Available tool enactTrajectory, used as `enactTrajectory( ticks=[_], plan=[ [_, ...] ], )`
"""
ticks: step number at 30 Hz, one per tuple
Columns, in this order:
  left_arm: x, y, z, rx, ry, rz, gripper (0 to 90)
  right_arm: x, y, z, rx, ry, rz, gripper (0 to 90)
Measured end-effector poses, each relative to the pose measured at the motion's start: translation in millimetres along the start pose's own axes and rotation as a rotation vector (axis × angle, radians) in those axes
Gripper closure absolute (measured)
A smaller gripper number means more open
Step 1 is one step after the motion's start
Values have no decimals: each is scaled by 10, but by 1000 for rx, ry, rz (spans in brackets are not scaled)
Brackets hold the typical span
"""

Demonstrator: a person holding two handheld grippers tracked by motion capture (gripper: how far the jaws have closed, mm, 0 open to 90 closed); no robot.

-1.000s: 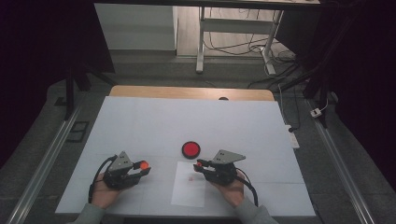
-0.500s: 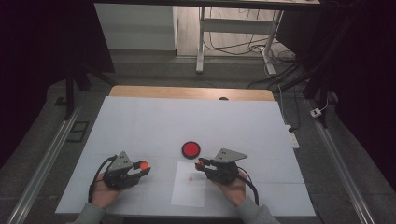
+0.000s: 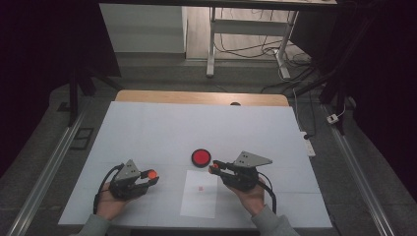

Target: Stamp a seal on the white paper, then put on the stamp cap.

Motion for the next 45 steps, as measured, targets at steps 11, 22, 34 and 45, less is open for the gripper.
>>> enactTrajectory(
  ticks=[11,22,34,45],
  plan=[
    [-9,-4,-3,0,12,-14,634,-69,-156,218,-36,19,26,722],
    [13,-12,26,-20,27,17,633,-151,-232,263,-62,-9,8,722],
    [-110,-96,28,-42,16,-17,634,-82,-263,250,-68,-21,15,722],
    [-266,-300,-67,-51,46,-81,634,-12,-244,201,-57,-34,21,722]
  ],
)
Point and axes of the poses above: each handheld gripper's, and its own axes: z roughly backward along the jaws, y roughly out of its underside, x roughly to its left, the point moved 10 cm from there along -z, roughly forward along the jaws, and after that the axes turned 1 degree about z, right-handed, at the moved point
